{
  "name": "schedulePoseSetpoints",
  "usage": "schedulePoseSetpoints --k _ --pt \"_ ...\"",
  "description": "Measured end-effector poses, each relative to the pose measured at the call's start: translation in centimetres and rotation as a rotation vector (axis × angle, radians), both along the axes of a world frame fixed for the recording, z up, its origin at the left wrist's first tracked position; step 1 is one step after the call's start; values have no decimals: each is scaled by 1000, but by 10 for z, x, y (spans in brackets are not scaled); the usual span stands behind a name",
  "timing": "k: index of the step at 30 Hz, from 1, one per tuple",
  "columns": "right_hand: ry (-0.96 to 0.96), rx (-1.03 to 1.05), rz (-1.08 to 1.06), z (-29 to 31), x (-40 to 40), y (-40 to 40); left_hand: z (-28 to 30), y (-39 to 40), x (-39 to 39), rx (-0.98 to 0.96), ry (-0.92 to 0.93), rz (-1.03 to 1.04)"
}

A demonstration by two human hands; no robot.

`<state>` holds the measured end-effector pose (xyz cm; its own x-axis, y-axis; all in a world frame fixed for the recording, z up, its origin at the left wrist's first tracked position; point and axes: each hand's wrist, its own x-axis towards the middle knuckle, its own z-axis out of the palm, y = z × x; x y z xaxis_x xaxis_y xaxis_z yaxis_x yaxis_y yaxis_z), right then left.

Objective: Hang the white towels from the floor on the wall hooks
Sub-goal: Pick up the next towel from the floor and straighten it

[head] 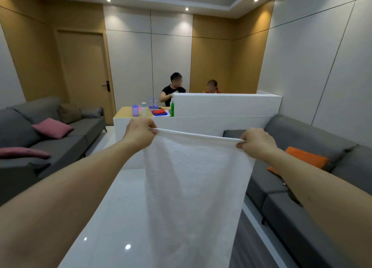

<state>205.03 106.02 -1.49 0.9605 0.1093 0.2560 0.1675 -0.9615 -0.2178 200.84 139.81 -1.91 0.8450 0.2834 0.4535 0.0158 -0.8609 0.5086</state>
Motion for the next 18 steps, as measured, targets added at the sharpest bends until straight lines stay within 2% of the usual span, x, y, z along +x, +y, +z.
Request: schedulePoseSetpoints --k 5,10,13,18 --pt "-7 -76 -34 10 104 41 5 34 96 21 41 16" --pt "-68 162 -18 27 188 65 32 54 170 105 9 89" --pt "-218 275 14 45 218 69 55 59 199 79 -76 130" --pt "-445 294 115 60 230 53 77 53 209 107 -220 127"
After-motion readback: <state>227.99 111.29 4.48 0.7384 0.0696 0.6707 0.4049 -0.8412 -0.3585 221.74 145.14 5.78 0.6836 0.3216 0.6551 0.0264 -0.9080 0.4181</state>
